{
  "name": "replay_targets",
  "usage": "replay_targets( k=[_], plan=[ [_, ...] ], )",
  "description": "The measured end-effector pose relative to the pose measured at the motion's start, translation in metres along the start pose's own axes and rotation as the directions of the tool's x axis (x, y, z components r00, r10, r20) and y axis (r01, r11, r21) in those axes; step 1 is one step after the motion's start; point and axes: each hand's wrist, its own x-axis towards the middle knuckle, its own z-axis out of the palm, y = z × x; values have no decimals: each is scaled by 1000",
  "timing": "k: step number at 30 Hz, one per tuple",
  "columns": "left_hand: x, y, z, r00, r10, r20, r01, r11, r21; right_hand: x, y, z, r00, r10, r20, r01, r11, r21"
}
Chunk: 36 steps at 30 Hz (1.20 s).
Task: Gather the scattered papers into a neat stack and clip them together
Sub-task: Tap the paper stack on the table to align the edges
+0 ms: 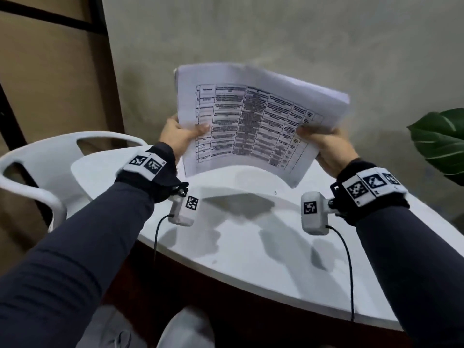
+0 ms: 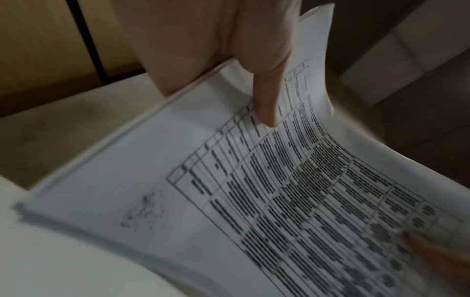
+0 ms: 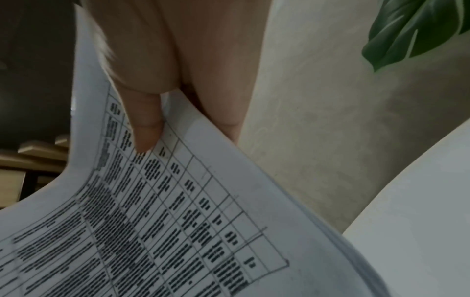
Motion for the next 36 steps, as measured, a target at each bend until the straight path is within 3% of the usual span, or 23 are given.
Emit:
replay_targets(
  k=[2,5,8,11,13,15,16,18,19,21,23,24,26,28,29,31,32,33,36],
  plan=[
    [1,-17,-9,995,-65,74,53,986,157,-6,13,-3,998,57,0,-57,997,-45],
    [-10,-39,-20,936,-269,226,163,902,401,-17,40,-14,982,183,50,-170,965,-201],
    [-17,-46,-24,920,-312,238,219,911,349,-20,47,-17,961,266,74,-241,939,-244],
    [-17,-39,-17,958,-224,180,165,941,296,-15,42,-16,956,291,40,-268,921,-283],
    [-17,-29,-10,980,-156,123,114,950,292,-8,39,-14,972,226,-64,-234,906,-354],
    [-11,-17,-7,995,-59,76,32,949,312,-2,30,-11,973,-37,-228,-85,860,-503],
    [-6,-8,-6,998,9,65,-34,920,390,0,21,-7,952,-191,-237,16,810,-586],
    [0,12,-2,979,130,158,-199,778,595,1,2,9,921,-384,-60,237,679,-695],
    [2,24,3,956,163,243,-287,687,667,1,-10,21,920,-388,64,312,622,-718],
    [1,48,17,892,187,411,-441,554,706,1,-26,41,932,-275,236,356,566,-743],
    [-7,69,30,859,238,454,-505,545,670,5,-32,50,936,-246,251,352,671,-653],
    [-8,75,32,856,329,399,-517,545,660,8,-33,48,940,-267,211,340,737,-584],
    [-2,75,25,849,504,160,-451,532,717,8,-32,41,957,-270,109,289,844,-452],
    [-2,68,14,864,503,-40,-356,664,658,6,-30,32,969,-244,48,247,922,-299],
    [-2,64,10,909,411,-72,-307,775,552,5,-28,28,974,-226,33,228,949,-220],
    [-6,56,10,989,143,32,-147,959,242,1,-27,29,981,-193,12,193,976,-103],
    [-10,53,14,991,51,122,-63,993,95,0,-27,31,982,-189,4,188,980,-71],
    [-10,48,17,989,45,141,-45,999,1,-1,-27,33,982,-190,-5,189,981,-42],
    [-13,50,28,993,118,27,-117,992,-46,-7,-29,41,975,-211,-66,211,977,-3]
  ],
)
